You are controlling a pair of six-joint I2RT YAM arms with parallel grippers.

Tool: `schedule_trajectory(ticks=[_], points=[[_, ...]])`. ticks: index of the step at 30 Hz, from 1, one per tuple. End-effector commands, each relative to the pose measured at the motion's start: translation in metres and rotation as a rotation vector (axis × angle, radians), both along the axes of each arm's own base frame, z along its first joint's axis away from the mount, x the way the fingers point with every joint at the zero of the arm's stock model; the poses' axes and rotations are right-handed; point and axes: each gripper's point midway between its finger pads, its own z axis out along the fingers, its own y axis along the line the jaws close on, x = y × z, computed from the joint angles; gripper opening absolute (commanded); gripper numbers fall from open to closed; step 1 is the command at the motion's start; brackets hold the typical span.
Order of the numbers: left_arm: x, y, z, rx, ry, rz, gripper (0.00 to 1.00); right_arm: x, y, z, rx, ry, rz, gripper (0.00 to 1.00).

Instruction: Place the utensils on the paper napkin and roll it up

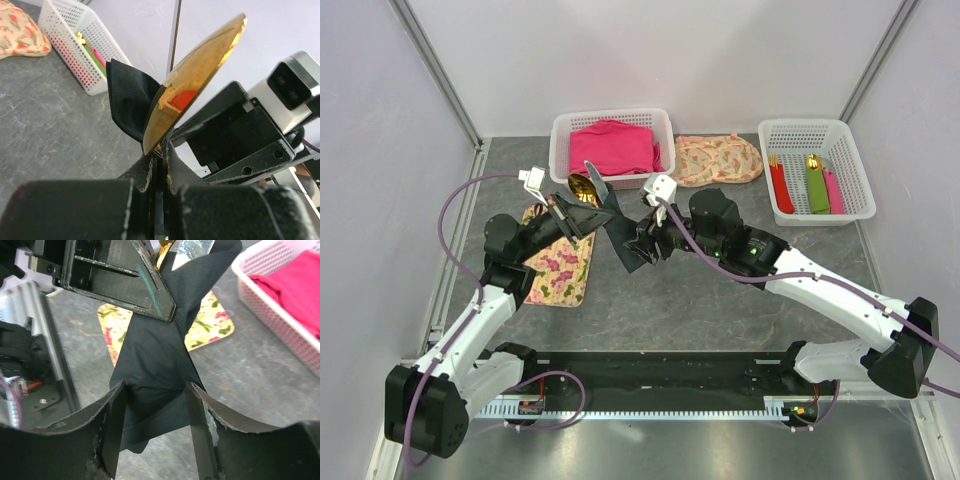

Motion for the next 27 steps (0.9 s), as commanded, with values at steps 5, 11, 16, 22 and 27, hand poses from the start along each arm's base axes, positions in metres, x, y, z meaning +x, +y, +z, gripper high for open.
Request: schedule_trajectory(ticks=[5, 11, 16, 22, 27], points=[[-0.025, -0.001, 0.039, -0.079, -0.132, -0.088, 0.02, -0.015, 0.000, 0.009, 0.118, 0.152, 0.088, 0.62], [-0.029, -0.002, 0.041, -0.089, -0.137, -0.104, 0.02, -0.011, -0.002, 0.002, 0.141, 0.234, 0.090, 0.67], [-0.029, -0.002, 0.043, -0.096, -0.143, -0.108, 0.02, -0.022, 0.004, 0.006, 0.178, 0.308, 0.155, 0.62], [-0.032, -0.003, 0.045, -0.099, -0.157, -0.128, 0.02, -0.026, 0.007, -0.001, 0.190, 0.363, 0.174, 0.62], [-0.035, -0.003, 0.043, -0.089, -0.165, -0.134, 0.02, -0.010, -0.007, 0.003, 0.192, 0.352, 0.095, 0.69]])
